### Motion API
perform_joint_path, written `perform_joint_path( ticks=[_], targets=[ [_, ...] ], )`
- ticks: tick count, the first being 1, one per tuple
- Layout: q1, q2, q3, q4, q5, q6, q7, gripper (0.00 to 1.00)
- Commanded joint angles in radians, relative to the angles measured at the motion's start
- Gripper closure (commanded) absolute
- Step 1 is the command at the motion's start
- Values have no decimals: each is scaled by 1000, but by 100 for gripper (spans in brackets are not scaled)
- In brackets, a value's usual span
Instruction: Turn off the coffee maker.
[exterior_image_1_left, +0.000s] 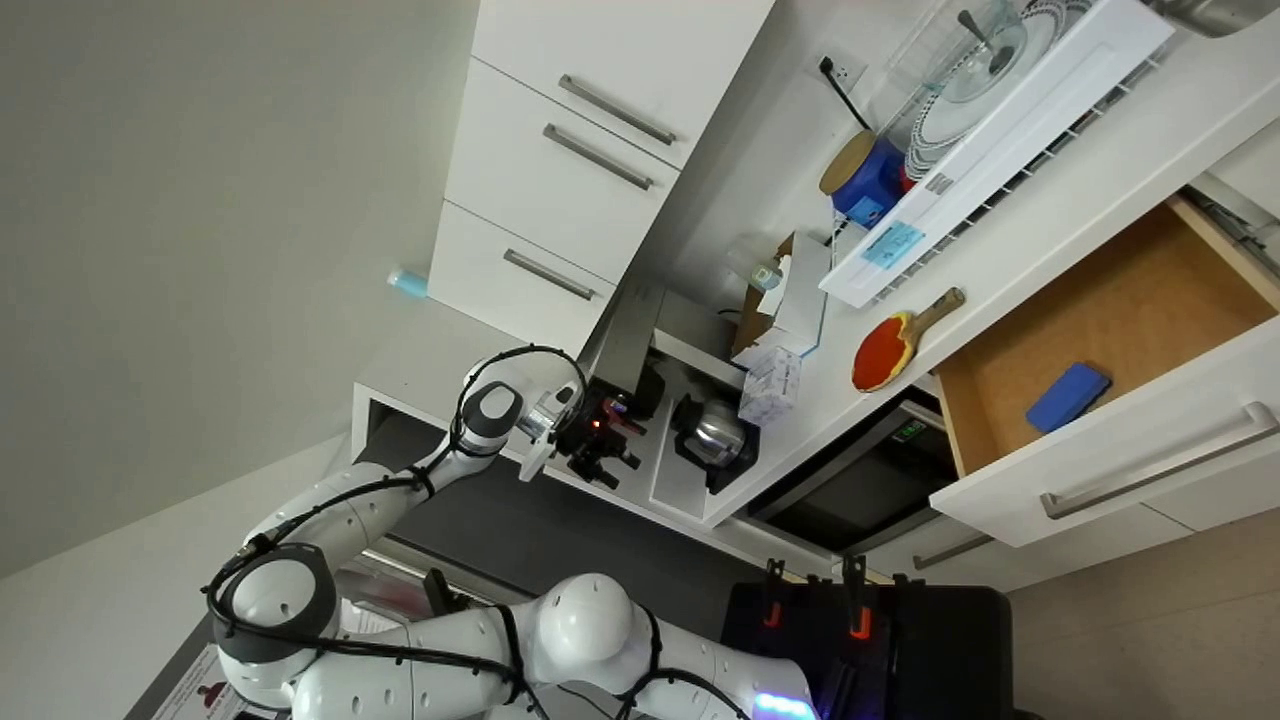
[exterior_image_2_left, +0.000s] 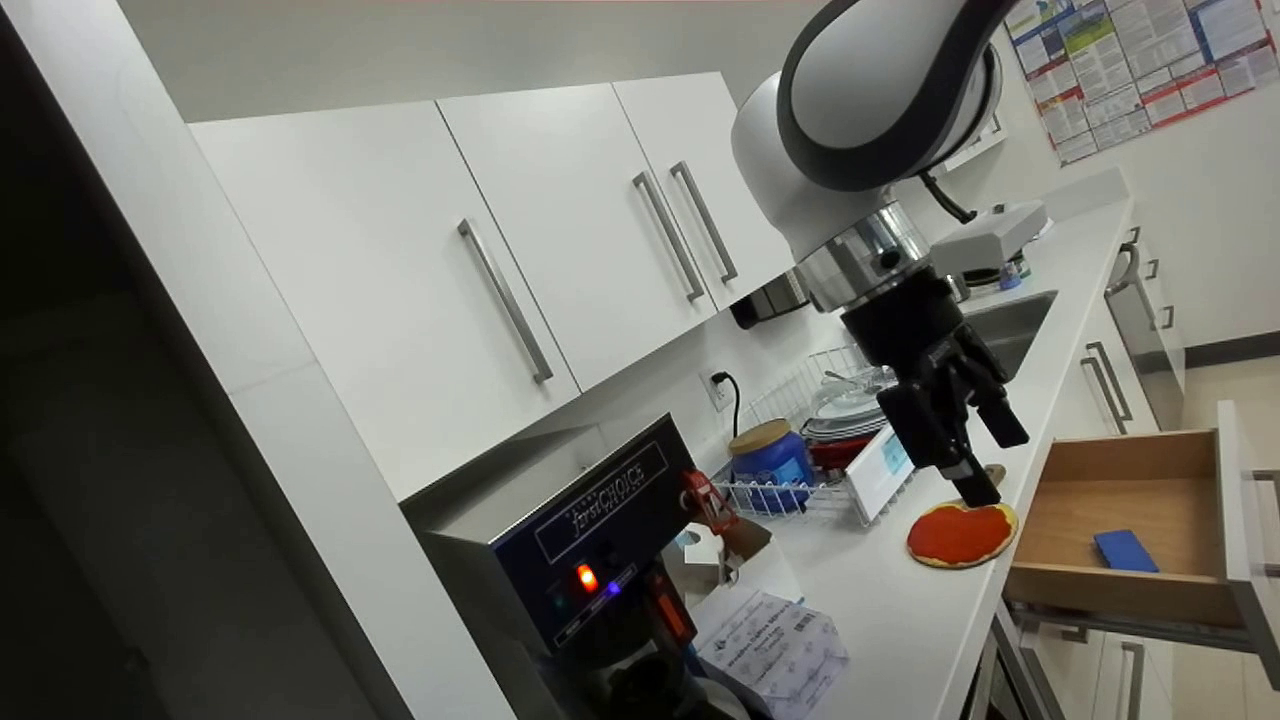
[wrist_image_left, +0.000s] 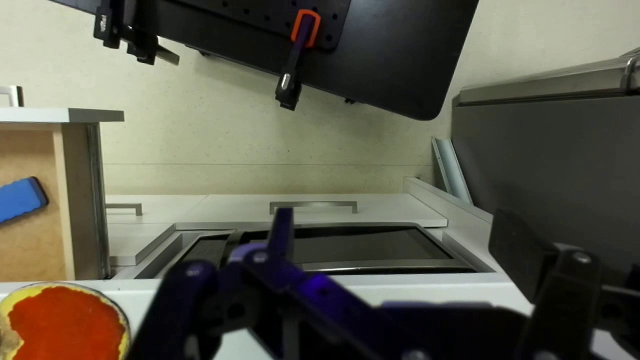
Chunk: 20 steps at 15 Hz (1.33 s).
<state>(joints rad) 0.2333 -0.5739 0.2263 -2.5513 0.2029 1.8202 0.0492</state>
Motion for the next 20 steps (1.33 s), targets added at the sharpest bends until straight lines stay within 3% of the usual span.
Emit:
perform_joint_path(
  ticks=[1, 8, 15, 20],
  targets=[
    [5, 1, -5, 2, -3, -3, 3, 0],
    [15, 8, 14, 3, -4, 20, 10, 0],
    [104, -37, 111, -26, 73, 253, 92, 0],
    [130, -28, 210, -28, 40, 460, 220, 0]
  ],
)
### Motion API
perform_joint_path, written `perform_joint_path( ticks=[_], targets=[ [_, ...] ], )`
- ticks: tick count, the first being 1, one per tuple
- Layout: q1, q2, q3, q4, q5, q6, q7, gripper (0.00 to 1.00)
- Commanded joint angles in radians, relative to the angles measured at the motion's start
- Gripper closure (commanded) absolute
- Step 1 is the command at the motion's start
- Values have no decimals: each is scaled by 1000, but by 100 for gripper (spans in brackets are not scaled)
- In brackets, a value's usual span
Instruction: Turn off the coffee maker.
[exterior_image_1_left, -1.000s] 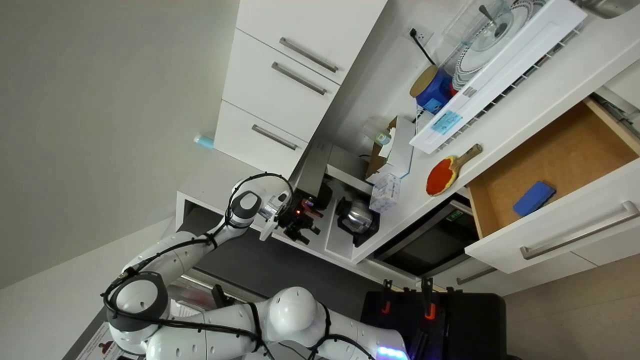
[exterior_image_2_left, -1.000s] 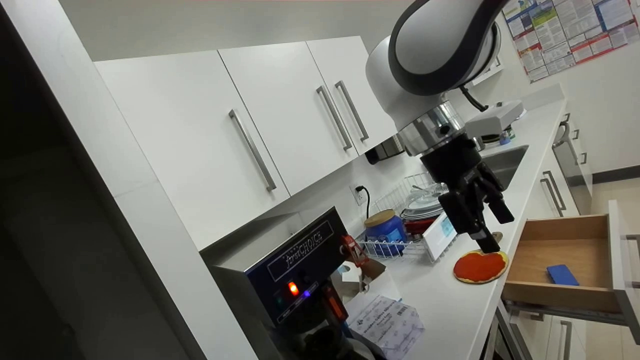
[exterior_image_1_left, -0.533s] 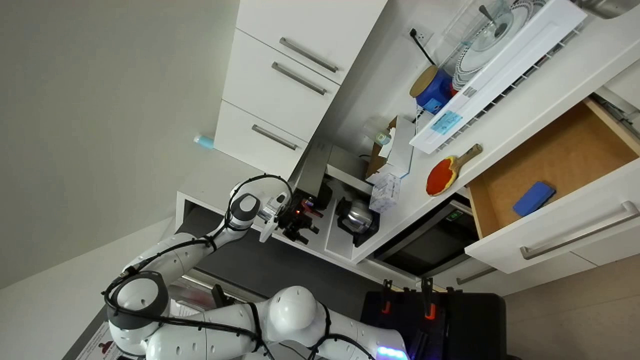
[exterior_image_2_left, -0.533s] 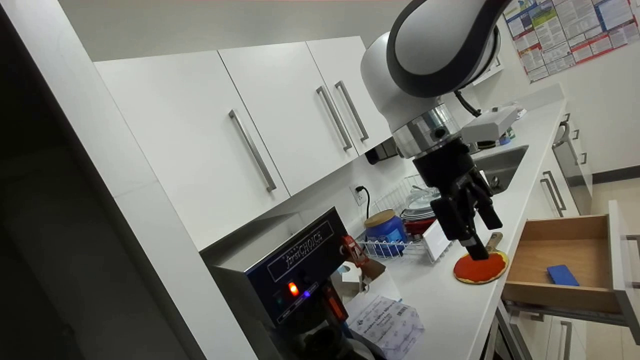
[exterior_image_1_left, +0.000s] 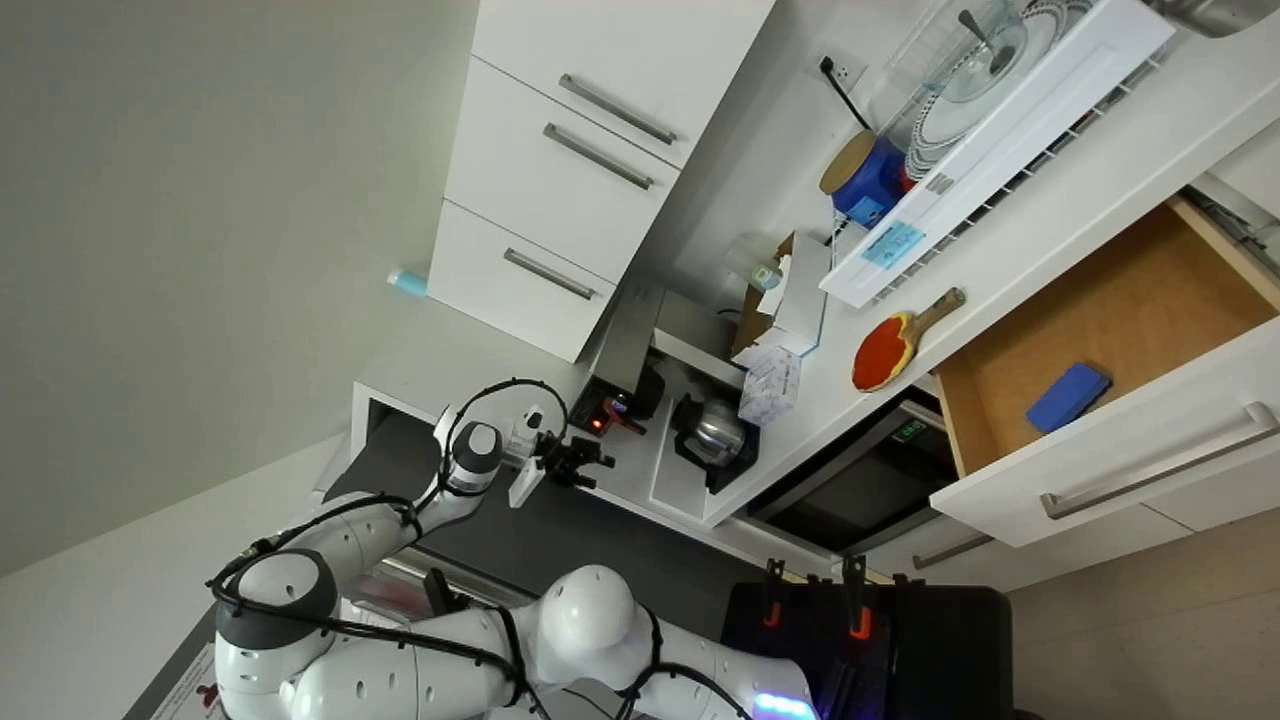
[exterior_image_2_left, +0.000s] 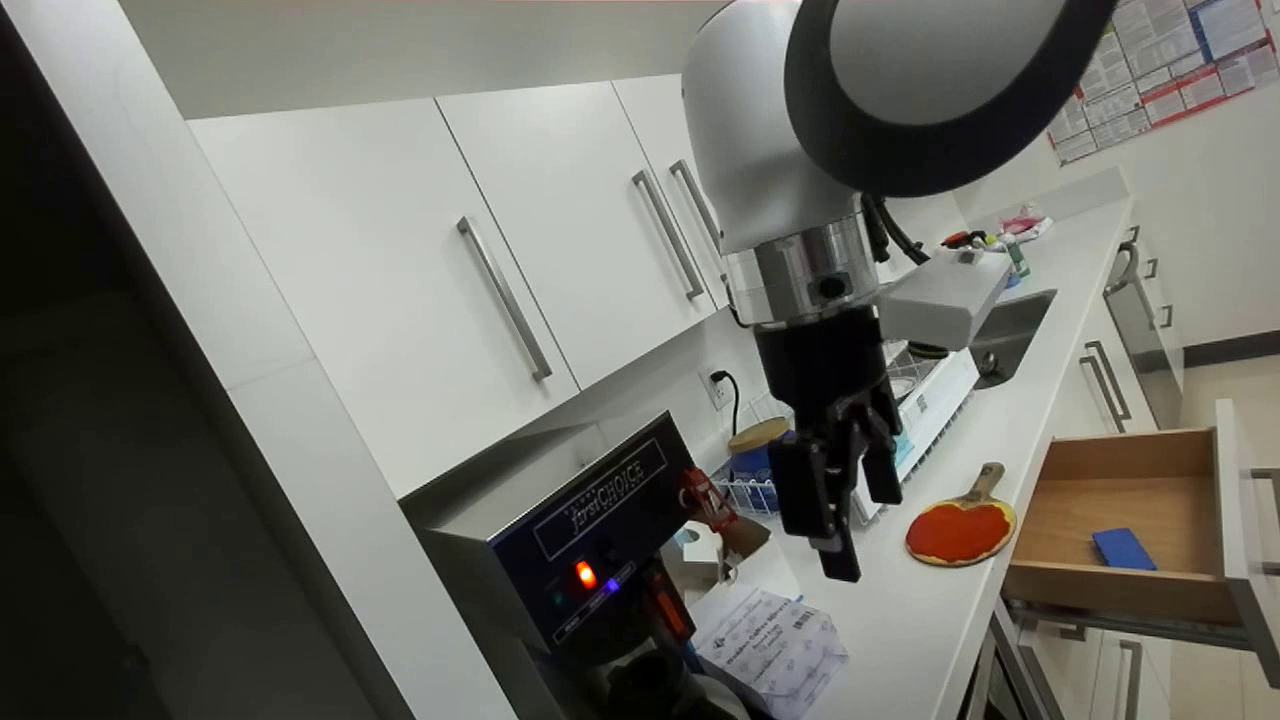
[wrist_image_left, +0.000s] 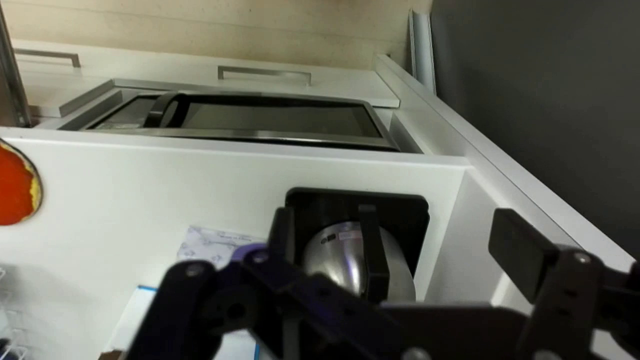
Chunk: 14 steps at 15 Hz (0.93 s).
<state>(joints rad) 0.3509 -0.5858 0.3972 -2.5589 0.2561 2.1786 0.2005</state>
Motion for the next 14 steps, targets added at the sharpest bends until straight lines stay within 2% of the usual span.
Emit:
perform_joint_path(
  ticks=[1, 2, 3, 8, 12, 13, 14],
  targets=[
    [14, -12, 54, -19, -19, 138, 85, 0],
    [14, -8, 67, -16, -21, 176, 103, 25],
    [15, -2, 77, -10, -25, 206, 113, 26],
    [-21, 37, 132, 11, -103, 332, 191, 64],
    [-76, 80, 179, 23, -201, 424, 270, 95],
    [-97, 89, 195, 27, -228, 443, 293, 100],
    [-117, 101, 209, 34, -251, 458, 314, 100]
  ],
)
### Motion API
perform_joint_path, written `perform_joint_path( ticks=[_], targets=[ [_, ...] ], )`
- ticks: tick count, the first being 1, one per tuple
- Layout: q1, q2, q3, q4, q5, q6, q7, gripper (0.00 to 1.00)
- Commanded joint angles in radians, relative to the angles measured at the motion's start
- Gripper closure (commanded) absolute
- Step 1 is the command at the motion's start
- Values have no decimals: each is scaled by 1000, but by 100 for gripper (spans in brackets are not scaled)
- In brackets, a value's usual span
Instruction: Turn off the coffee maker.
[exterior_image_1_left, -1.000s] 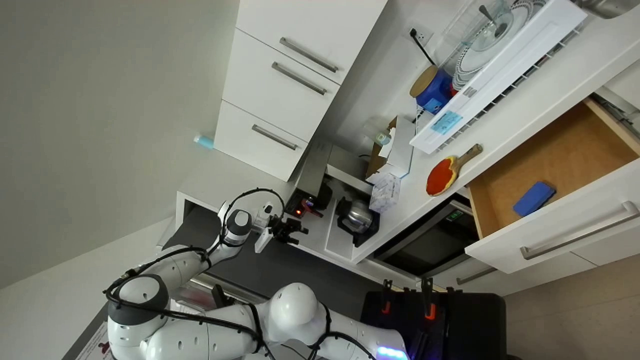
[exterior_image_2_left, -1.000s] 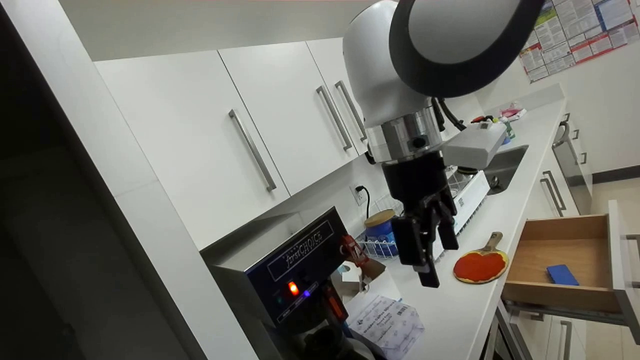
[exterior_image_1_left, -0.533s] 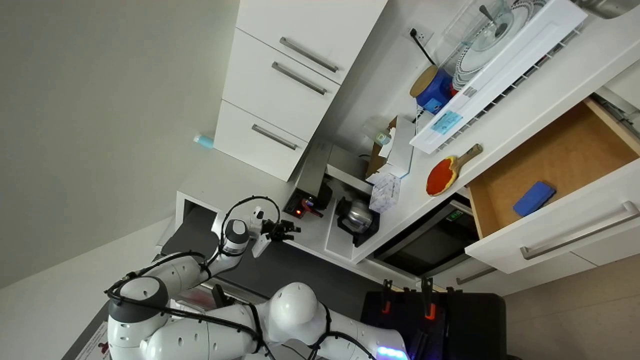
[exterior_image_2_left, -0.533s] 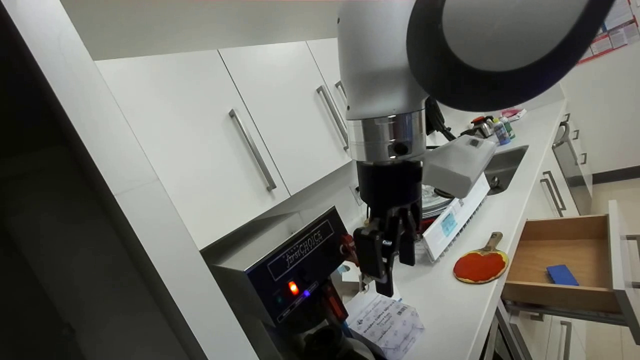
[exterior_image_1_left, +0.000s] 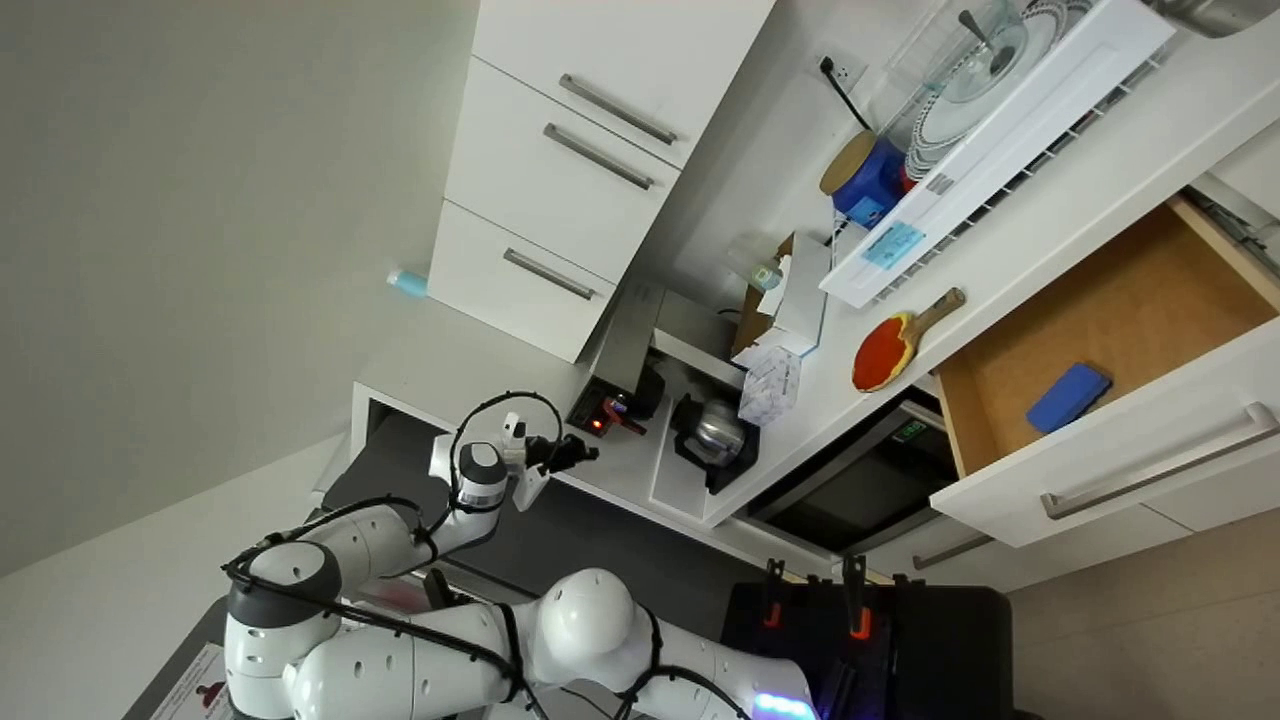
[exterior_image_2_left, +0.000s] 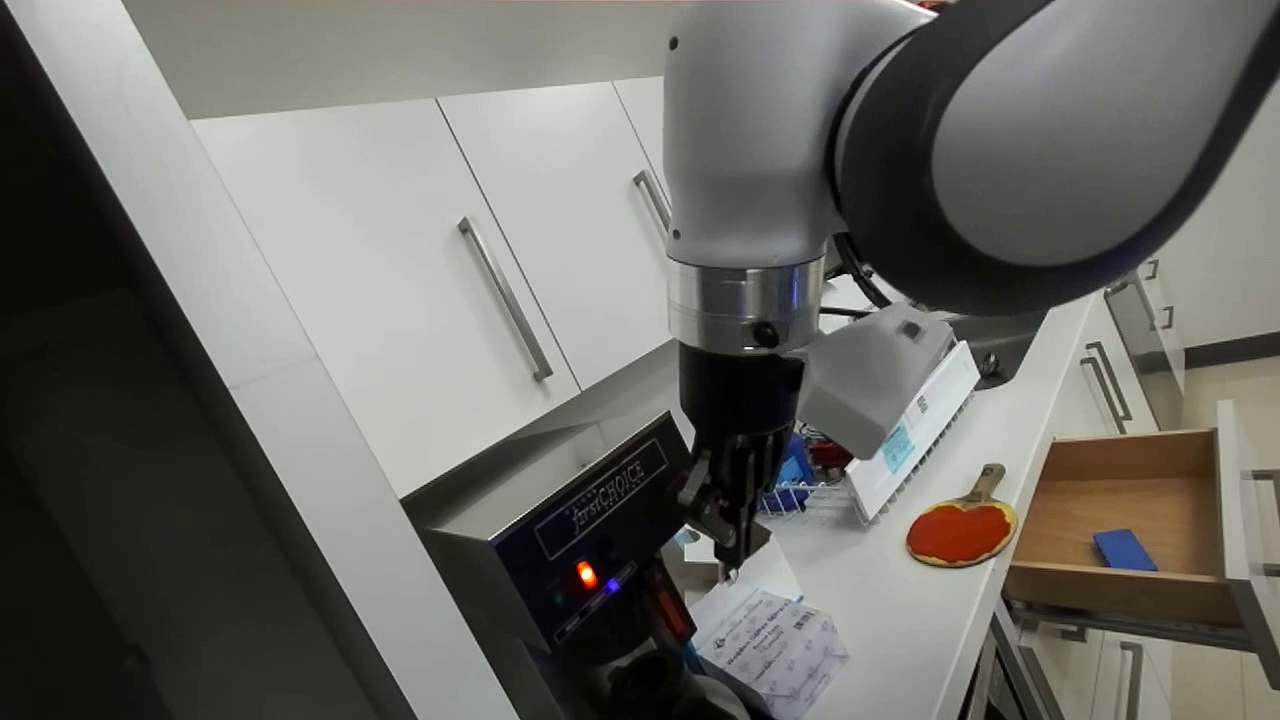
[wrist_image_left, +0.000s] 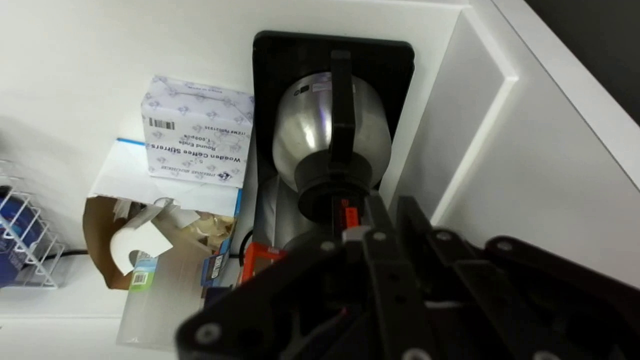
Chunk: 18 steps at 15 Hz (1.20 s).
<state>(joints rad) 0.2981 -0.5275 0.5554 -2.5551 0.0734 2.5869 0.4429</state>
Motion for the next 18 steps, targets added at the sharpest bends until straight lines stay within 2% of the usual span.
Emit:
perform_joint_path(
  ticks=[1, 6, 10, 14, 15, 18],
  targets=[
    [-83, 54, 66, 37, -88, 61, 90, 100],
    [-170, 117, 147, 99, -166, 81, 172, 100],
    [-215, 192, 198, 169, -209, 91, 209, 100],
    [-205, 276, 202, 229, -215, 121, 189, 100],
    [-182, 215, 177, 184, -196, 89, 182, 99],
    [-177, 259, 173, 210, -198, 102, 182, 99]
  ],
)
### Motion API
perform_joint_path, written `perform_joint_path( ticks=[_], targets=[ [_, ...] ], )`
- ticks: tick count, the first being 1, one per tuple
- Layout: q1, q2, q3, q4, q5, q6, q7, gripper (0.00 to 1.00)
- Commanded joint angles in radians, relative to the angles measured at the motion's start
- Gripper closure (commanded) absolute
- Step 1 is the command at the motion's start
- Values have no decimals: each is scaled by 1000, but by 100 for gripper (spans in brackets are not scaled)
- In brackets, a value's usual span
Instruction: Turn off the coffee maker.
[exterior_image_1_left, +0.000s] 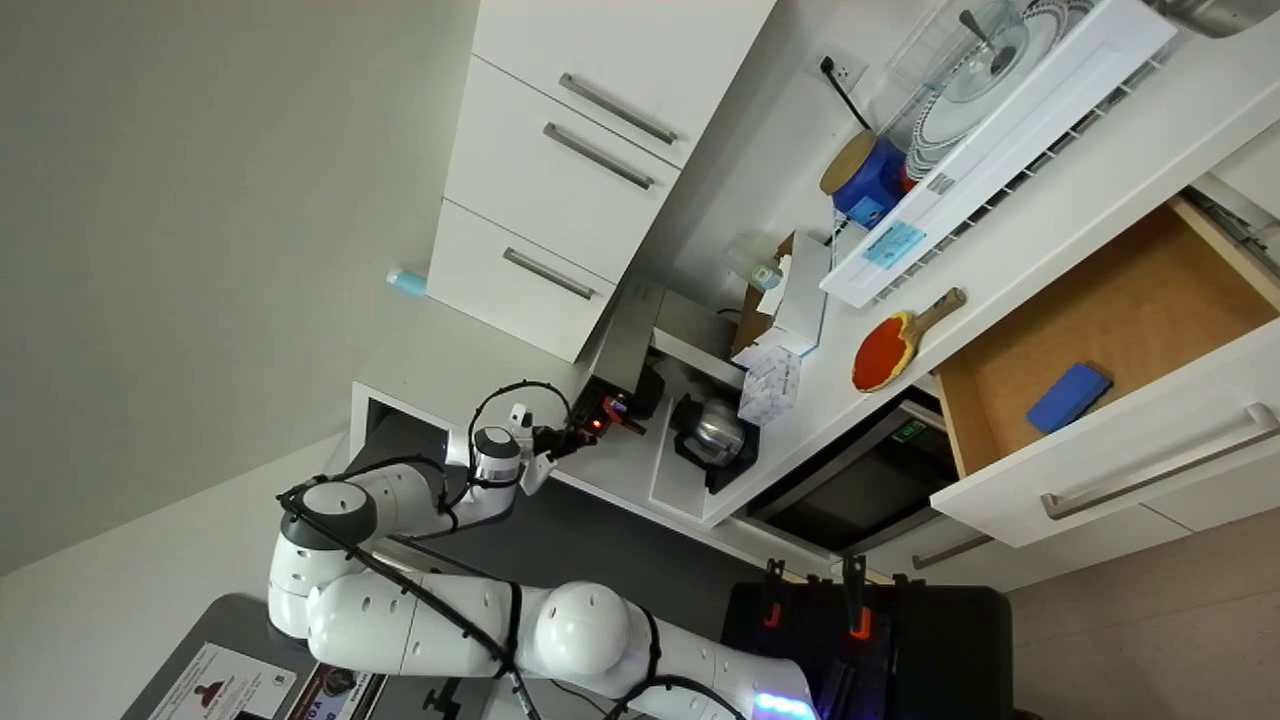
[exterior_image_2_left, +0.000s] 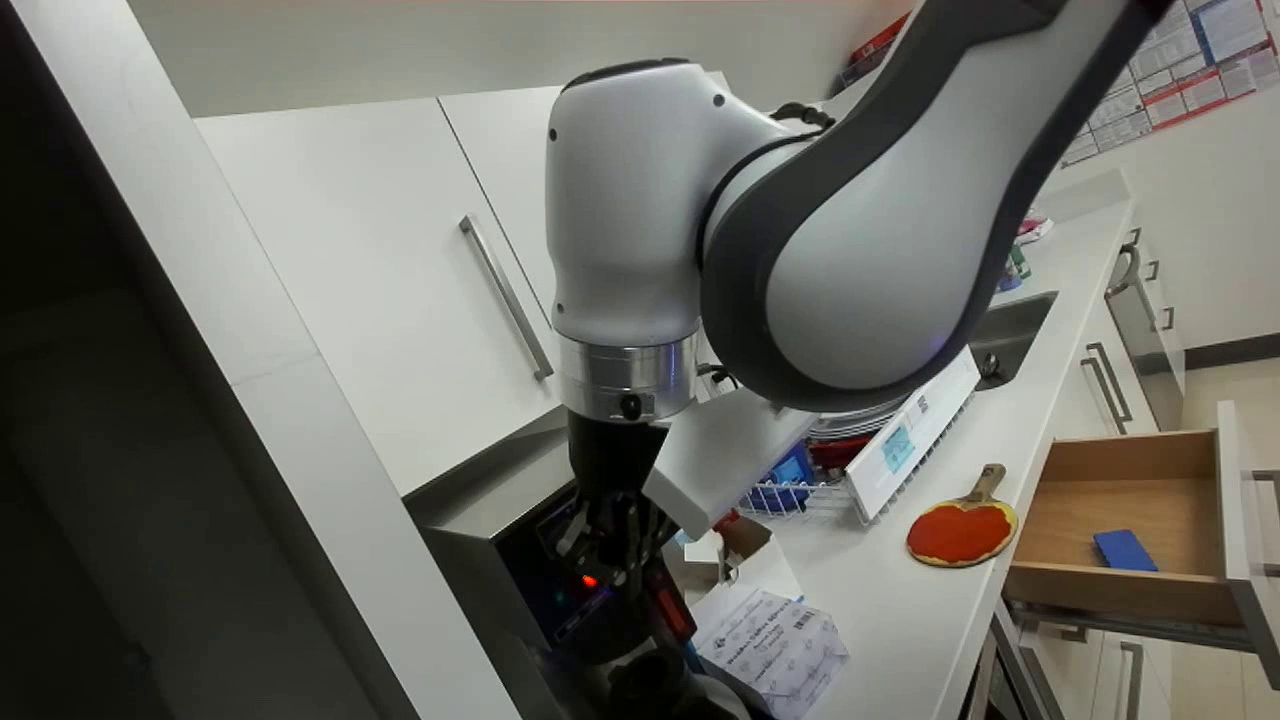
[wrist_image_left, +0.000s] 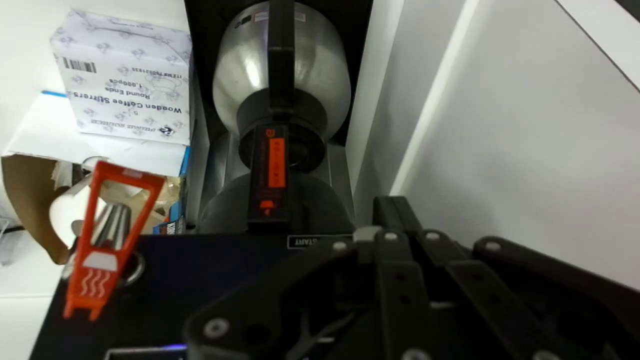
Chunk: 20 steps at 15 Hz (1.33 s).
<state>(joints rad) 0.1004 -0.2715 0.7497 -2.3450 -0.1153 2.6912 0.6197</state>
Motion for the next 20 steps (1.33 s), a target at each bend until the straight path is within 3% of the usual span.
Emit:
perform_joint_path(
  ticks=[1, 7, 20],
  targets=[
    [22, 9, -22, 3, -10, -2, 5, 99],
    [-55, -5, 40, 9, -92, 28, 97, 100],
    [-119, 14, 94, 19, -235, 83, 243, 100]
  ],
)
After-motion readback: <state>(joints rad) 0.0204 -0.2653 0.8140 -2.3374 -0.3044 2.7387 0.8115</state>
